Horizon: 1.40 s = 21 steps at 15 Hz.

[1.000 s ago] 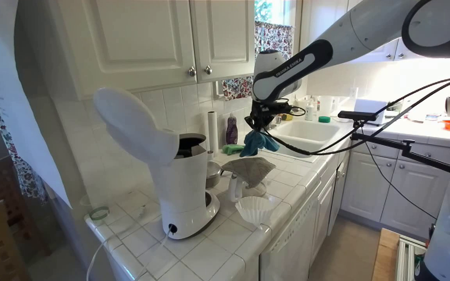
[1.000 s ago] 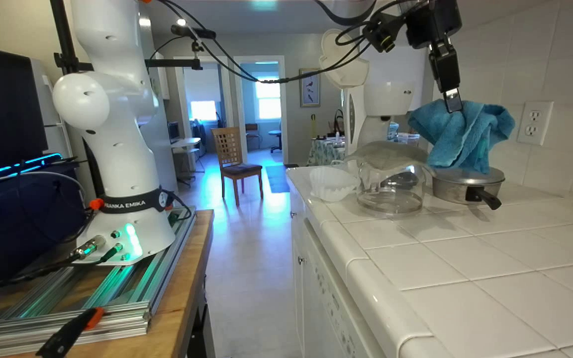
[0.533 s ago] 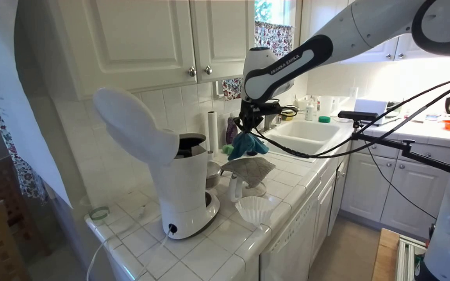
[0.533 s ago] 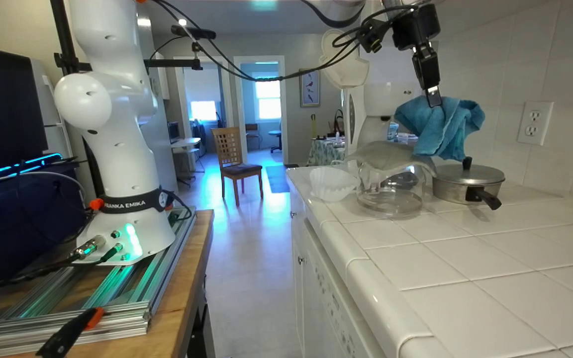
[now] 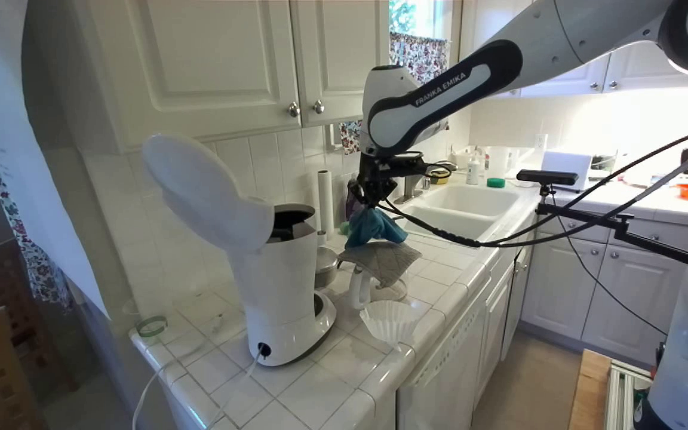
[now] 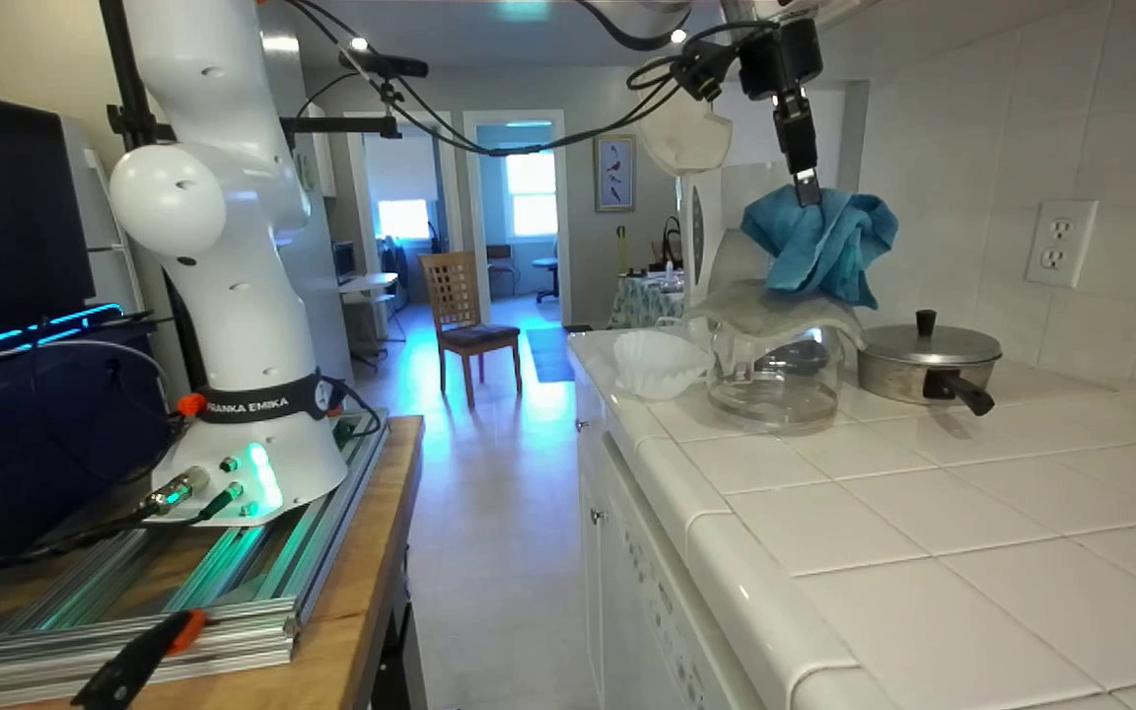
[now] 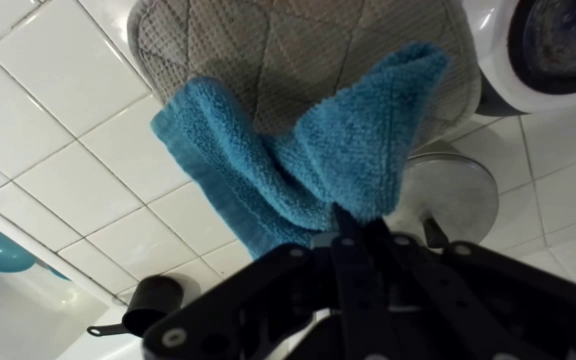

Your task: Fold the blue towel and put it on top of the bottle

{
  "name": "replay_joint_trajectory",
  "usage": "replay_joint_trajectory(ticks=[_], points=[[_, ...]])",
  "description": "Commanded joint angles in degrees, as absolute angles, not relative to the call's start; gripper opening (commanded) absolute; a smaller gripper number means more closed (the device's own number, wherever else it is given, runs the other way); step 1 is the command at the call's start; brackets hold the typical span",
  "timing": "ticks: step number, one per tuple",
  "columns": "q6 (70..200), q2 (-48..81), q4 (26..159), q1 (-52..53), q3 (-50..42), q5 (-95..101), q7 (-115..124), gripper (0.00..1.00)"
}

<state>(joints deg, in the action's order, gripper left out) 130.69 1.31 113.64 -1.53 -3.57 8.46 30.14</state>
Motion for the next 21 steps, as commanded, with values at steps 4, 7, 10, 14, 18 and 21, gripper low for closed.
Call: replay_joint_trajectory(ticks=[4, 7, 10, 14, 18, 21], points=[[129.33, -3.68, 118.82, -1.17, -1.63, 6.10, 31.14, 0.02], [129.61, -4.54, 120.22, -1.31, -1.30, 6.14, 31.40, 0.02], [130.09, -4.81, 120.90, -1.47, -1.21, 6.54, 31.76, 0.32], [131.25, -5.29, 121.35, -1.55, -1.09, 7.17, 33.07, 0.59], [131.84, -5.94, 121.72, -1.75, -1.14, 7.14, 33.23, 0.87], [128.02, -7.27, 122.12, -1.84, -1.30, 6.67, 29.99, 1.00]])
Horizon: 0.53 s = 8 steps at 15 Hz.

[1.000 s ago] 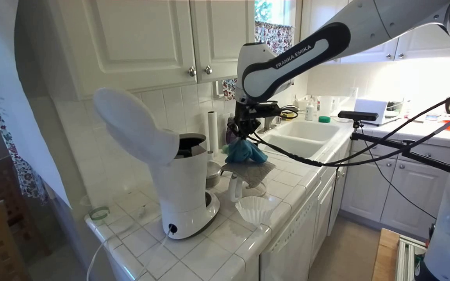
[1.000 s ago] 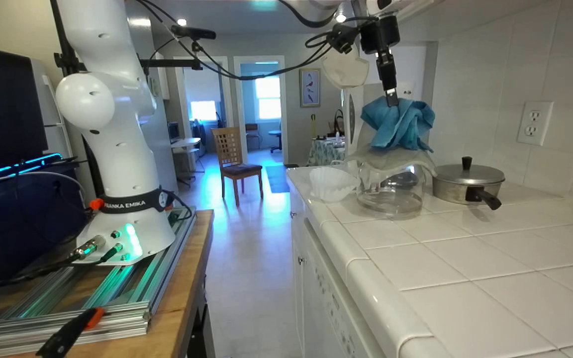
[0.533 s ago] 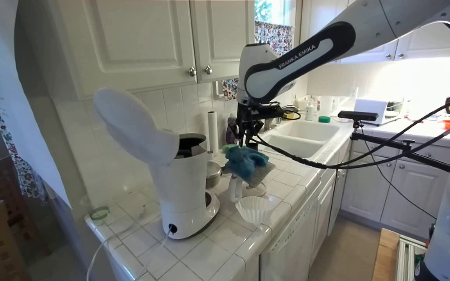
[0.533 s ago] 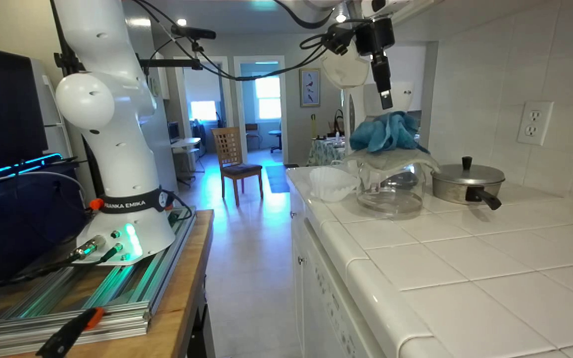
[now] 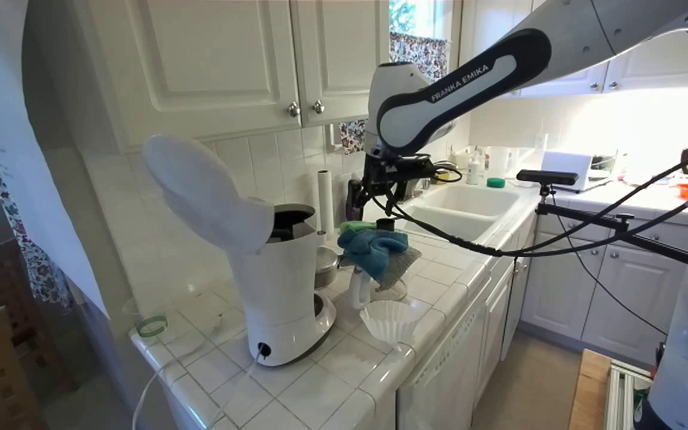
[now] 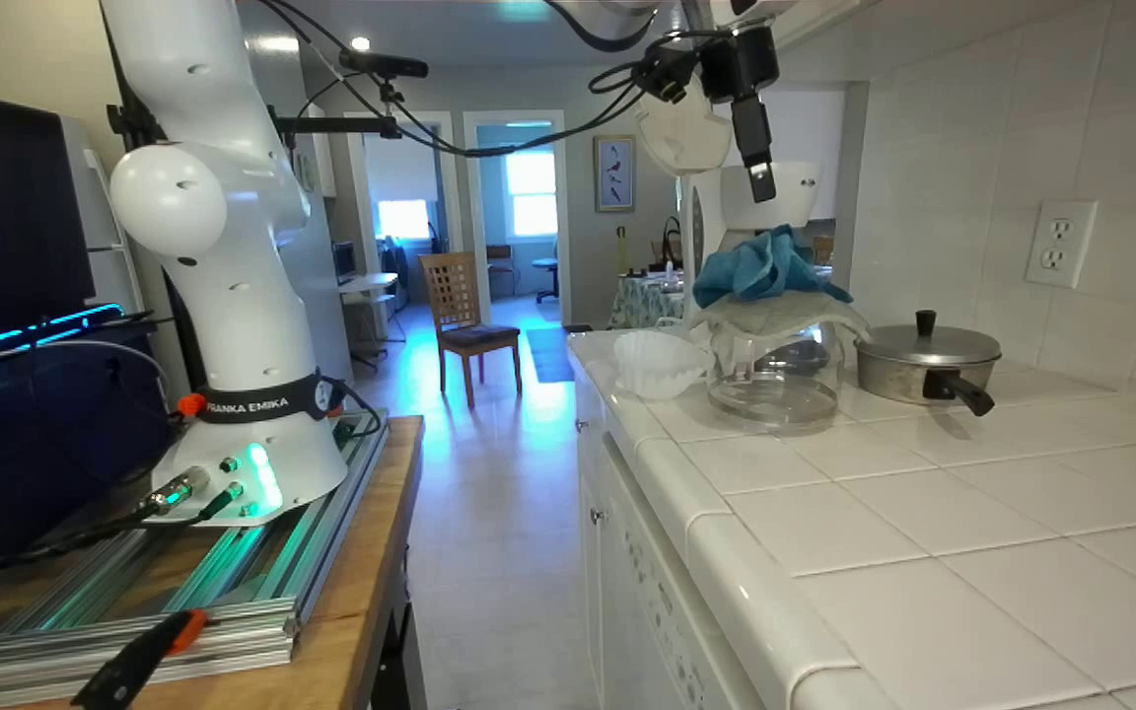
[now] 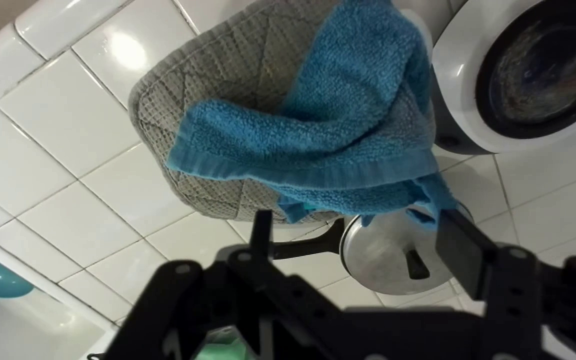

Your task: Fold the blue towel and put it on top of the bottle

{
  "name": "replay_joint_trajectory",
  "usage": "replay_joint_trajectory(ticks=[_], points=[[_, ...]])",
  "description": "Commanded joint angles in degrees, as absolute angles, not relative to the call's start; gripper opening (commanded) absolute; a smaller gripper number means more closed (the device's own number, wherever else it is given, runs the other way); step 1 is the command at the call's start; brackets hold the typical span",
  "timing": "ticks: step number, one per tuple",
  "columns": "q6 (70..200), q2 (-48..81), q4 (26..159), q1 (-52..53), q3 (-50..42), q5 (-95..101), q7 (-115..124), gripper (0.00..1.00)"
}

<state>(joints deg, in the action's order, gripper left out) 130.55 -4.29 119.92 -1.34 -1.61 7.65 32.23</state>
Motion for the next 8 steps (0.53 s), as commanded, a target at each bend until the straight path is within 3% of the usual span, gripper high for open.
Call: replay_joint_trajectory(ticks=[1, 8], points=[[127.13, -7.69, 122.33, -1.91, -1.36, 6.68, 29.08, 1.00], [120.78, -12.89, 124.51, -2.87, -1.64, 7.82, 21.30, 1.00]])
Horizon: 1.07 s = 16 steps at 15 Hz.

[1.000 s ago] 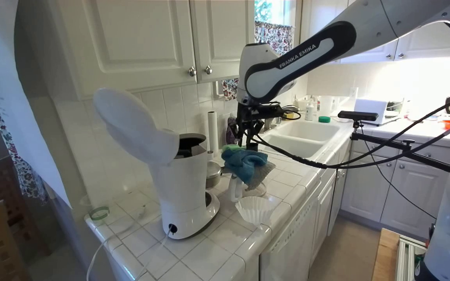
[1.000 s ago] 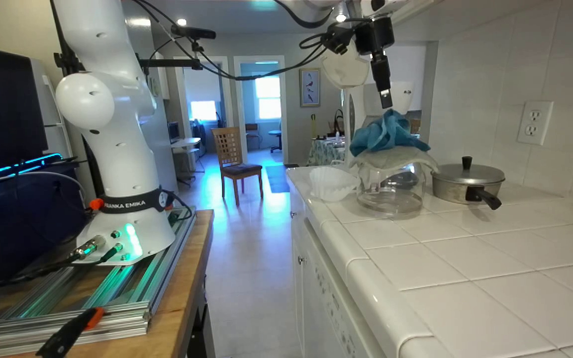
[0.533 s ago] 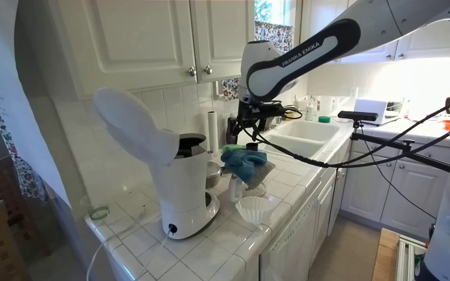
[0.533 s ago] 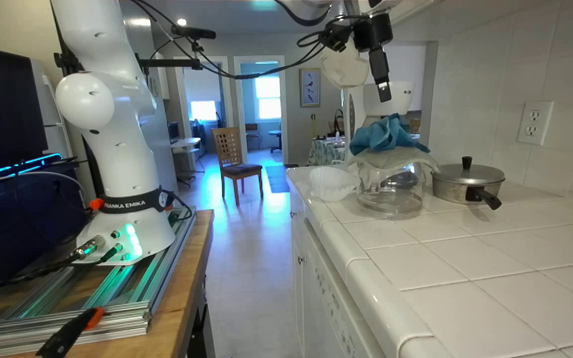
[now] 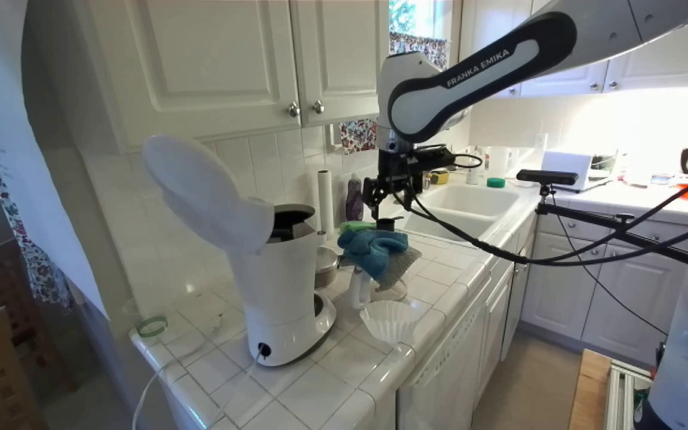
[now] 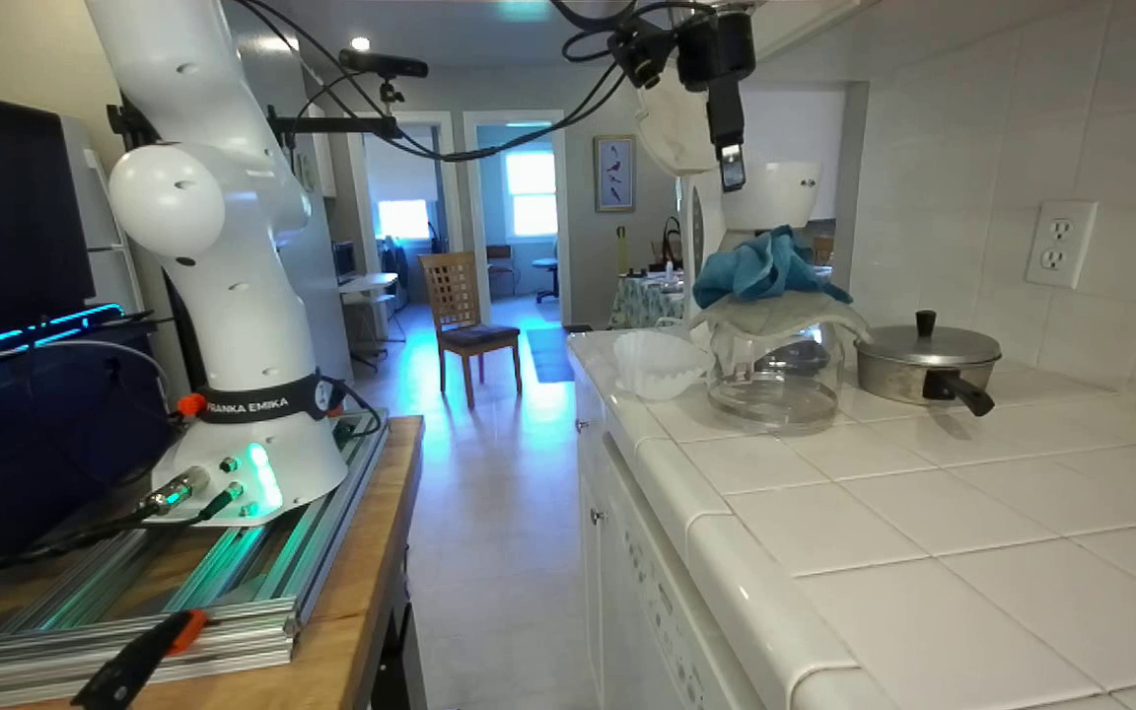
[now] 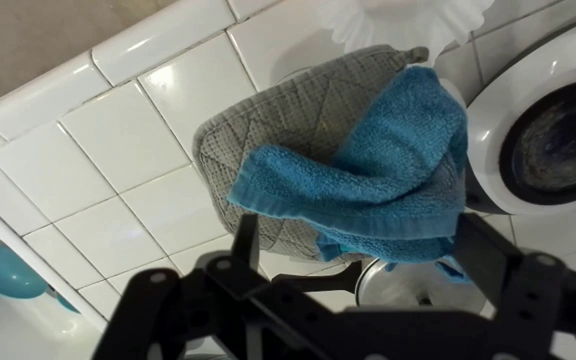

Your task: Fold the blue towel and put it on top of the bottle

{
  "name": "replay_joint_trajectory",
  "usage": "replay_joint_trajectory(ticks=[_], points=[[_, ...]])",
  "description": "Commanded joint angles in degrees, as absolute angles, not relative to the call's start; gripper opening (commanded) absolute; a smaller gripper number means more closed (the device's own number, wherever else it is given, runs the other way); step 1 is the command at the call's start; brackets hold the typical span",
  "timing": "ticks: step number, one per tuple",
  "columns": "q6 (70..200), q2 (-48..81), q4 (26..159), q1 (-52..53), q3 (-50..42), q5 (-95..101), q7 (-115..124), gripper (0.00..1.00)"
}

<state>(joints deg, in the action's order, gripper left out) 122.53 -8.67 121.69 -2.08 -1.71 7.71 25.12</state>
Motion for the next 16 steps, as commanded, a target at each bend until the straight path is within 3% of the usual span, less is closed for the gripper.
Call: replay_joint_trajectory(ticks=[1, 9, 16], points=[[120.71, -13.93, 125.08, -2.90, -1.86, 7.55, 18.47, 1.00], [127.54, -19.61, 131.07, -3.91, -6.09, 5.78, -0.29, 1.00], [126.30, -17.95, 129.36, -4.43, -5.52, 7.23, 0.98, 1.00]])
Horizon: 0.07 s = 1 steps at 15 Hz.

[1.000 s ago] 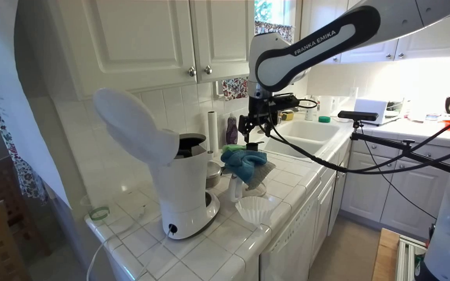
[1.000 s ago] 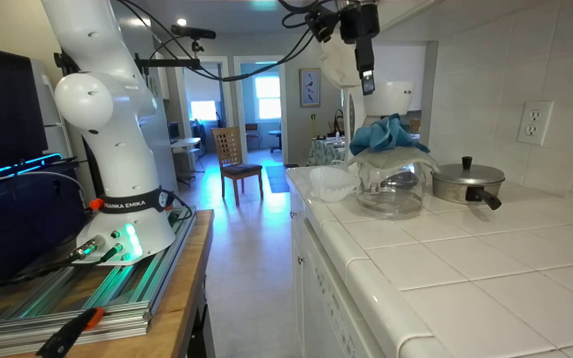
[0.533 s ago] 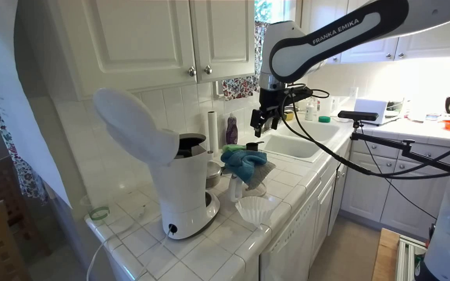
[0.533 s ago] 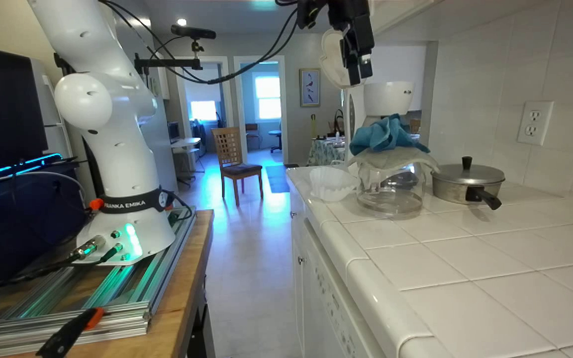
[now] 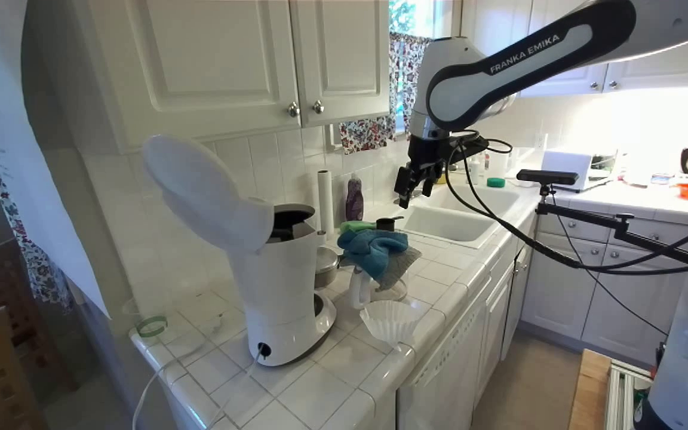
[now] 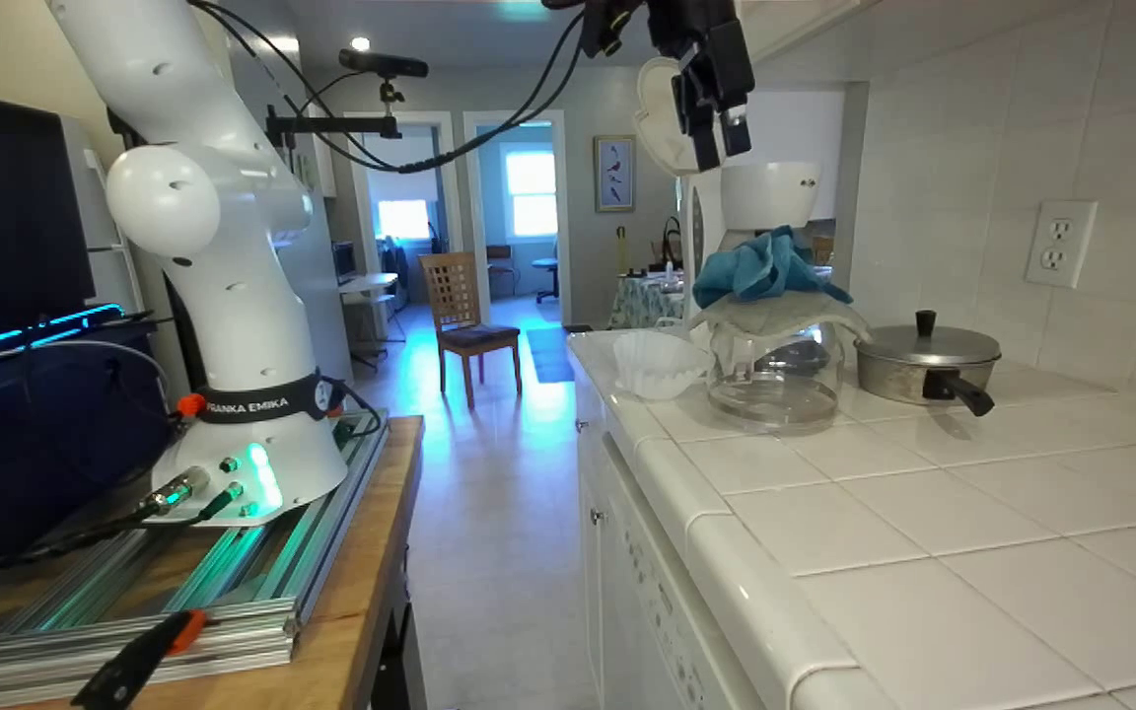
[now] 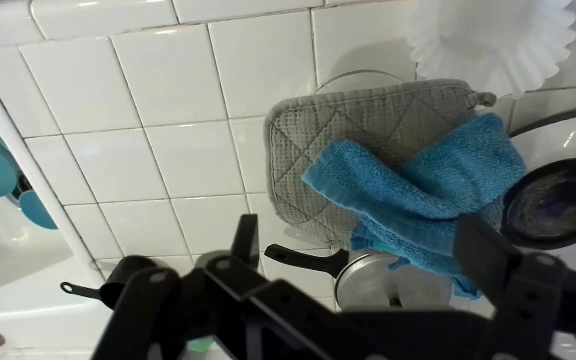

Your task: Fold the blue towel and put it on top of the bottle

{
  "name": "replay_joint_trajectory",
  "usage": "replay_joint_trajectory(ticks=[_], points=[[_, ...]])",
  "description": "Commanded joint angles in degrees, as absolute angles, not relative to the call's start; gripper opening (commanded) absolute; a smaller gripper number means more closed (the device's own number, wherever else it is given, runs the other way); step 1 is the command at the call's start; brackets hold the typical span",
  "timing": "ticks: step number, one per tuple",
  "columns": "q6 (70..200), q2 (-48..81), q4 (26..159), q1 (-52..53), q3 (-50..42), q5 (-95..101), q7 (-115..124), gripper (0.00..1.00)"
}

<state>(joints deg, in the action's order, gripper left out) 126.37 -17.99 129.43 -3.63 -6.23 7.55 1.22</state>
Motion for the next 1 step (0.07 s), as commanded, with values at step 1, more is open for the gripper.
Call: replay_joint_trajectory(ticks=[1], points=[[126.31, -17.96, 129.36, -4.42, -5.49, 7.23, 0.98, 1.00]])
